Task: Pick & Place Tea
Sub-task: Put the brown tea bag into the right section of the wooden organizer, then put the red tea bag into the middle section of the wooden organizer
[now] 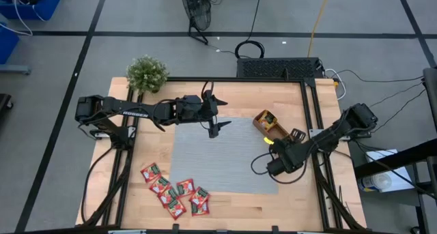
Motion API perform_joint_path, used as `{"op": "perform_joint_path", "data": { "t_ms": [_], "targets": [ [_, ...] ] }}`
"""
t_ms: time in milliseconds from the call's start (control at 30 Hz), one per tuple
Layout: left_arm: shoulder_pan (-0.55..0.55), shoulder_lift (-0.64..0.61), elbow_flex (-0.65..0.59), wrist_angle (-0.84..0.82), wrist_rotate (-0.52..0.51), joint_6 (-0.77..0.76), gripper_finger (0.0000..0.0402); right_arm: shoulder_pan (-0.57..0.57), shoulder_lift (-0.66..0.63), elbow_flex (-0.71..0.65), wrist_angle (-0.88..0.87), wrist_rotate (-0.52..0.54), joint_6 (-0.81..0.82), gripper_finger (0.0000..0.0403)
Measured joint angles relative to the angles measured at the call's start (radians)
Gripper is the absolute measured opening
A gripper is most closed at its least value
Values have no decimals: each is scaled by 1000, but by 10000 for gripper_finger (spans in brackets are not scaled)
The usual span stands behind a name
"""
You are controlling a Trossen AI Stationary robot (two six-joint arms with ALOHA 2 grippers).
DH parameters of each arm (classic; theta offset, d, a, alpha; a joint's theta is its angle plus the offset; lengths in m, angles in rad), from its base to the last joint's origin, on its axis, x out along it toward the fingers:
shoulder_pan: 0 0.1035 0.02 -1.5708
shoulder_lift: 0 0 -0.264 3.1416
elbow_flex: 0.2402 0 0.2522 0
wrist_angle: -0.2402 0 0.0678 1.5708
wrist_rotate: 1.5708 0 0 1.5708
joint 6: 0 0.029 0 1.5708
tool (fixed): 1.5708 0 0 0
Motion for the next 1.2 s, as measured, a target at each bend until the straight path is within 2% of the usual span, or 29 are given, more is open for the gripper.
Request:
{"op": "perform_joint_path", "data": {
  "t_ms": [233, 333, 500, 1200],
  "targets": [
    [0, 0, 0, 0, 0, 0, 365, -29, -3, -112, 152, -40, -45, 0],
    [0, 0, 0, 0, 0, 0, 365, -28, -3, -120, 160, -36, -41, 0],
    [0, 0, 0, 0, 0, 0, 365, -13, 2, -81, 94, -63, 8, 0],
    [0, 0, 0, 0, 0, 0, 365, 2, 1, 82, 69, -144, -22, 0]
  ]
}}
